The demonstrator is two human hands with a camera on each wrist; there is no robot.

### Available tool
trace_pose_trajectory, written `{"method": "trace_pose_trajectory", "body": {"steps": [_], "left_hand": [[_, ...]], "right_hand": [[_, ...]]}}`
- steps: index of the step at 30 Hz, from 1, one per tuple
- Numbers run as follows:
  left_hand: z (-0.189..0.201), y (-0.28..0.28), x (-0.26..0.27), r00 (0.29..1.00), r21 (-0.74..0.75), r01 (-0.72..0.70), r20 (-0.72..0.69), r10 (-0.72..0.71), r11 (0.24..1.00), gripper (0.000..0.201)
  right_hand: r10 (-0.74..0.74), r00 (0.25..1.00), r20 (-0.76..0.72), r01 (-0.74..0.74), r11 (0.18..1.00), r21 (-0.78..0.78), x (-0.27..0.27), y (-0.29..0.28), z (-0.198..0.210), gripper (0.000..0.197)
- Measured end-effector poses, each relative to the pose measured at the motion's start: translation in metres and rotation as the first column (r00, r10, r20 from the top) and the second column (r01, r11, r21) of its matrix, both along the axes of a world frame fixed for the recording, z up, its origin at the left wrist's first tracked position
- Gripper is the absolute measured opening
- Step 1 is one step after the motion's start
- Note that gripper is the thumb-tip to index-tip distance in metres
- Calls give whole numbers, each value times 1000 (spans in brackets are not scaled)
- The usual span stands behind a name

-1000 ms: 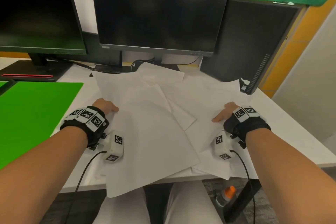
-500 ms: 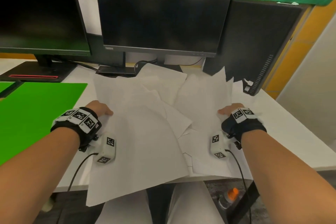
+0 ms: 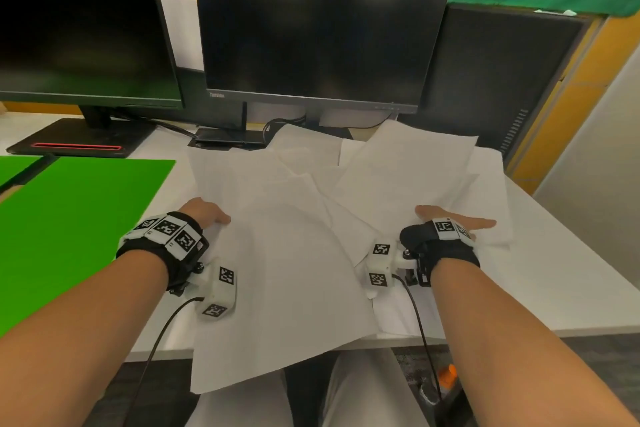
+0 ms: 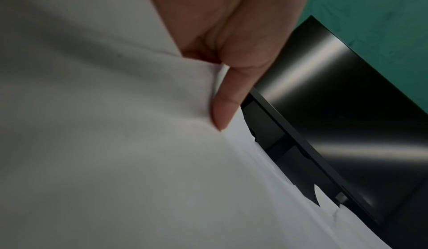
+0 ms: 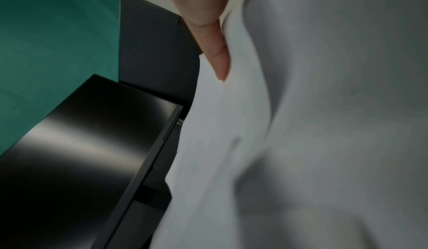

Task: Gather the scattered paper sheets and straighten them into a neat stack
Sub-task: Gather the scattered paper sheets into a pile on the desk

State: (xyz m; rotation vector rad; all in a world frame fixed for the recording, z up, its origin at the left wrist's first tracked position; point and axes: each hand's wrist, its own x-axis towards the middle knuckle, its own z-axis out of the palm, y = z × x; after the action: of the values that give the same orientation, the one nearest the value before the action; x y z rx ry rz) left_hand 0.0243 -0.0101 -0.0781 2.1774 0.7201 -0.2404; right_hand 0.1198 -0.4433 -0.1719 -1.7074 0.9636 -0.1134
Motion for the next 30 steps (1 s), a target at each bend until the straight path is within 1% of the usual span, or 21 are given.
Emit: {"method": "trace_pose_trajectory", "body": {"steps": [2, 4, 5, 7, 8, 10, 13, 14, 15, 17, 19, 20, 21, 22, 23, 24, 25, 26, 27, 28, 30], "left_hand": [[0, 0, 0, 1000, -32, 3, 9, -3, 999, 64], [-2, 5, 1, 1000, -61, -7, 19, 8, 998, 62], [-2, 9, 1, 1000, -73, -15, 26, 17, 997, 61], [-2, 15, 2, 998, -86, -31, 46, 35, 996, 58], [-2, 17, 2, 998, -85, -40, 50, 45, 996, 57], [-1, 18, 1, 998, -89, -43, 52, 48, 995, 58], [-4, 14, 1, 999, -117, -20, 43, 25, 993, 60], [-4, 12, 1, 999, -124, -17, 39, 22, 992, 61], [-4, 10, 2, 999, -129, -17, 43, 23, 991, 61], [-1, 4, 0, 999, -127, -19, 41, 24, 992, 62], [2, -1, -1, 999, -129, -24, 46, 30, 991, 63], [2, -2, -1, 998, -135, -28, 49, 34, 991, 63], [0, -3, 0, 998, -137, -31, 54, 39, 990, 63], [1, -4, -1, 997, -137, -27, 63, 36, 990, 62], [0, -5, -1, 997, -136, -24, 64, 33, 990, 61], [0, -7, -2, 997, -138, -21, 66, 30, 990, 60], [-2, -7, -2, 998, -132, -14, 60, 22, 991, 59], [-2, -8, -2, 998, -131, -7, 58, 14, 991, 59], [-3, -7, -1, 998, -141, -6, 56, 14, 990, 60], [-4, -7, 0, 998, -157, -1, 61, 11, 988, 60], [-5, -5, 1, 998, -175, 1, 65, 11, 984, 61]], "right_hand": [[-3, 1000, -16, 2, 999, -43, -52, 52, 60, 119], [-29, 988, 149, 53, 986, -158, -74, 74, 97, 105], [17, 964, 264, 44, 974, -223, -78, 79, 108, 102], [71, 924, 376, 22, 971, -236, -74, 70, 109, 103], [56, 907, 416, 36, 977, -210, -74, 68, 115, 106], [2, 869, 494, 133, 962, -237, -79, 62, 127, 112], [-36, 837, 547, 187, 957, -224, -81, 59, 136, 121], [-21, 835, 550, 166, 962, -215, -78, 59, 135, 124], [33, 838, 545, 112, 967, -230, -79, 63, 135, 126], [270, 841, 469, -118, 937, -328, -79, 74, 134, 125], [537, 807, 246, -393, 799, -454, -77, 80, 129, 113], [594, 794, 130, -472, 737, -483, -75, 81, 126, 106], [588, 808, 41, -492, 711, -503, -74, 80, 125, 98], [541, 841, 4, -467, 729, -501, -72, 77, 123, 92], [448, 894, 22, -384, 788, -482, -70, 75, 120, 88], [333, 938, 93, -258, 854, -451, -70, 72, 118, 86], [227, 957, 180, -134, 897, -420, -71, 71, 118, 87], [148, 954, 260, -29, 911, -412, -72, 71, 119, 91], [105, 947, 303, 28, 915, -404, -74, 71, 121, 96], [92, 946, 311, 45, 913, -405, -75, 71, 121, 100], [120, 965, 233, -18, 918, -396, -81, 72, 121, 100]]}}
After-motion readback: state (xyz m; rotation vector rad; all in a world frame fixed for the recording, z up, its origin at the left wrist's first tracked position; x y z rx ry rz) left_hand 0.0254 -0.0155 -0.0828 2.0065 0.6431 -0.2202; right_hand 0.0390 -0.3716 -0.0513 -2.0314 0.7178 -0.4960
